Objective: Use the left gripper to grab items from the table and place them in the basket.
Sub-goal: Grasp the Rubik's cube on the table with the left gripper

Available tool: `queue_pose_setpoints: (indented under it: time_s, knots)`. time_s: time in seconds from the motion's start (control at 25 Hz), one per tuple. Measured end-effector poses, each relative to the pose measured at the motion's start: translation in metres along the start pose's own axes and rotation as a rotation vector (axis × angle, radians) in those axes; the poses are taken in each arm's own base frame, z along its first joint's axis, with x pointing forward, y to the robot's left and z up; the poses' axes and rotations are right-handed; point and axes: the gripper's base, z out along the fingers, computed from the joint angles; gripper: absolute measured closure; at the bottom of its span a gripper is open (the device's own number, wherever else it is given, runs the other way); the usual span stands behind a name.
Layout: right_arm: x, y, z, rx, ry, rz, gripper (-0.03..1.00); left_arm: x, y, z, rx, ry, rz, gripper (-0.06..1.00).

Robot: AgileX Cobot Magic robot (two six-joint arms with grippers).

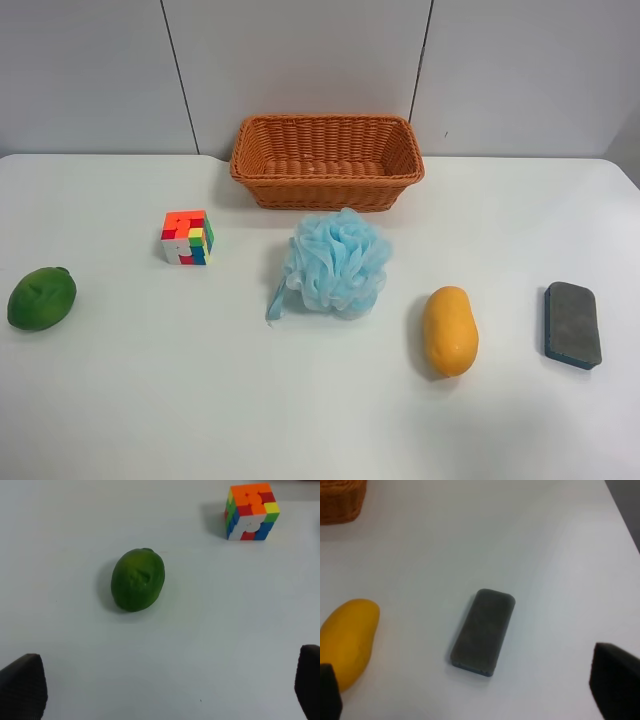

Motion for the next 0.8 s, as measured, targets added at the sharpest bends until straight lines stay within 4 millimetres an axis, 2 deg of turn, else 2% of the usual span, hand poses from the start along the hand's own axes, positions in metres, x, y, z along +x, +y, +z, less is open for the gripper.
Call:
queue_pose_setpoints:
  time_s: [0.32, 0.8]
  knots:
    - [0.0, 0.0, 0.0, 0.0, 0.0, 0.0, -0.03, -0.044, 0.0, 0.022, 0.015, 0.134, -0.01, -0.05]
    - [0.0, 0.0, 0.0, 0.0, 0.0, 0.0, -0.03, -0.105, 0.0, 0.058, 0.026, 0.244, -0.02, -0.05]
